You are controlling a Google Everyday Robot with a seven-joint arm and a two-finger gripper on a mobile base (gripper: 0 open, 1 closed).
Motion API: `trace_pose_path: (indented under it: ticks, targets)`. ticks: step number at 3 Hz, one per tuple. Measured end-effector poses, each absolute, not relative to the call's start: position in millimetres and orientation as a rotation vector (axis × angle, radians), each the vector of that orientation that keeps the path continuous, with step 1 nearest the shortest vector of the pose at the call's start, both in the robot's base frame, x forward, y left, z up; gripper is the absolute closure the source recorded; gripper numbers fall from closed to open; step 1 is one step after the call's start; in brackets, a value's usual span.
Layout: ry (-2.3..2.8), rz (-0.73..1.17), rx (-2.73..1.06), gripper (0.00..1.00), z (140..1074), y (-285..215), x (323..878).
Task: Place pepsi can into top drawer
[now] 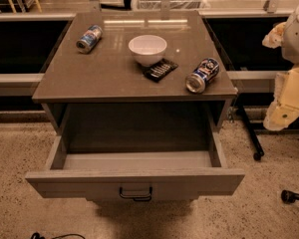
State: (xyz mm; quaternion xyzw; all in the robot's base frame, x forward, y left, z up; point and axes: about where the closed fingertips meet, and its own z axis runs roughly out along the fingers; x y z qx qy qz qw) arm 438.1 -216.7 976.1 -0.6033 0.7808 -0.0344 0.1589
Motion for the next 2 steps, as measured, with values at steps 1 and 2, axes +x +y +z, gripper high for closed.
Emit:
trace_pose_path:
  ticks: [1, 2]
  targets:
    - [2.232, -0.098, -1.725, 0.00, 976.2, -216.7, 438.1]
    - [2.217, -0.097, -1.736, 0.00, 977.1, -214.4, 439.8]
